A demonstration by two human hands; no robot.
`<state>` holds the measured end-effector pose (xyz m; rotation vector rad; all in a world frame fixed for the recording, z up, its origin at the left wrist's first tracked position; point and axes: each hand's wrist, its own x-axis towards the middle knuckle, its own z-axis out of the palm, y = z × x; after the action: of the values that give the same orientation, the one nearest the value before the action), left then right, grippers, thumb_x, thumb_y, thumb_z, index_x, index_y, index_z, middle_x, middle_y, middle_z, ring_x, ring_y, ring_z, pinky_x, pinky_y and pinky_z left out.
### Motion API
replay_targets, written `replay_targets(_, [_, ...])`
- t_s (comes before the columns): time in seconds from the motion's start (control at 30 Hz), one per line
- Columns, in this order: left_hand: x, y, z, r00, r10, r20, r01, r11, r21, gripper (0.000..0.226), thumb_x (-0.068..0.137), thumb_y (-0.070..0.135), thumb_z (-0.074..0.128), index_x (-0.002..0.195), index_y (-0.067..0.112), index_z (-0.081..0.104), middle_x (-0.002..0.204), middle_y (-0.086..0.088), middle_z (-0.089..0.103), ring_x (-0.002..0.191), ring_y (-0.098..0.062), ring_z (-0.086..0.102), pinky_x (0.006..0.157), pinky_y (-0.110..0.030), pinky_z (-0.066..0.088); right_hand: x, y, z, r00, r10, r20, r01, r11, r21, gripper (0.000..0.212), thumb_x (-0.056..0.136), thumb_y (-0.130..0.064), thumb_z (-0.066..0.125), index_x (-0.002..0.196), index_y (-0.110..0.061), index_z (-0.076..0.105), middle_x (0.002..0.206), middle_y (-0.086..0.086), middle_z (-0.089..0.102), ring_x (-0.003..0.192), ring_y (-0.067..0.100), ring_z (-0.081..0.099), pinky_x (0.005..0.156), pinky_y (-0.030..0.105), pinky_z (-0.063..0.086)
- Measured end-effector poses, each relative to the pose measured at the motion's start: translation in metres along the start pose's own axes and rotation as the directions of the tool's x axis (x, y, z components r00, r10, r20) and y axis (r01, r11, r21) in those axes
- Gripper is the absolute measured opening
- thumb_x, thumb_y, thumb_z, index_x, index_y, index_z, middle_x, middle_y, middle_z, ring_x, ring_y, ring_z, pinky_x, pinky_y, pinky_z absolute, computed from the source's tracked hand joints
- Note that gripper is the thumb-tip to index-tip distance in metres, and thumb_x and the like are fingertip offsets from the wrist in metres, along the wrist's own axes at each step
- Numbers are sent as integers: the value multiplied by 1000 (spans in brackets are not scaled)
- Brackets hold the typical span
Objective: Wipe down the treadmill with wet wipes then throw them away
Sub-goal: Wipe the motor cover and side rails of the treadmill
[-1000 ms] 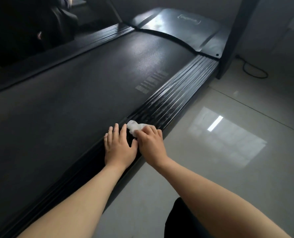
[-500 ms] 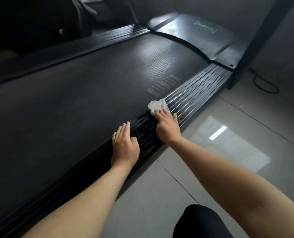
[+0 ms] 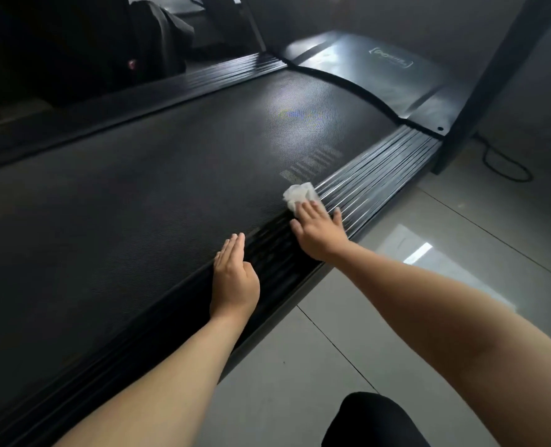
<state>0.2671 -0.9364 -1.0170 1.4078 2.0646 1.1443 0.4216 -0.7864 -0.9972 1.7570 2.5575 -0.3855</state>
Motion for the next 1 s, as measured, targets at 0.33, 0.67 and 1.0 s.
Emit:
replay_targets(0.33, [4, -2, 7, 1000, 28, -3, -28, 998, 53, 65, 87, 7, 24, 148, 0, 45, 155, -18, 43, 149, -30, 34, 124, -43, 20, -22, -20, 10, 999, 28, -38, -28, 1000, 14, 57, 107, -45, 21, 161, -26, 16, 169, 3, 9, 156, 22, -4, 122, 55, -7])
replay_targets(0.67, [3, 0, 3, 999, 42, -31, -42, 999, 4, 54, 95, 12, 29, 142, 3, 54, 150, -14, 51, 144, -28, 42, 122, -47, 26, -66, -28, 21, 934, -357, 3, 357, 932, -65, 50, 109, -43, 25, 159, -38, 21, 168, -10, 15, 155, 10, 0, 121, 58, -11])
replay_targets(1.0, [1, 2, 4, 998, 57, 22, -59, 994, 87, 41, 103, 5, 38, 136, 11, 62, 150, -6, 53, 147, -24, 36, 122, -44, 13, -94, -8, 33, 986, 89, -139, -67, 986, 154, 57, 106, -44, 12, 161, -28, 13, 170, -3, -1, 154, 13, -13, 119, 53, -17])
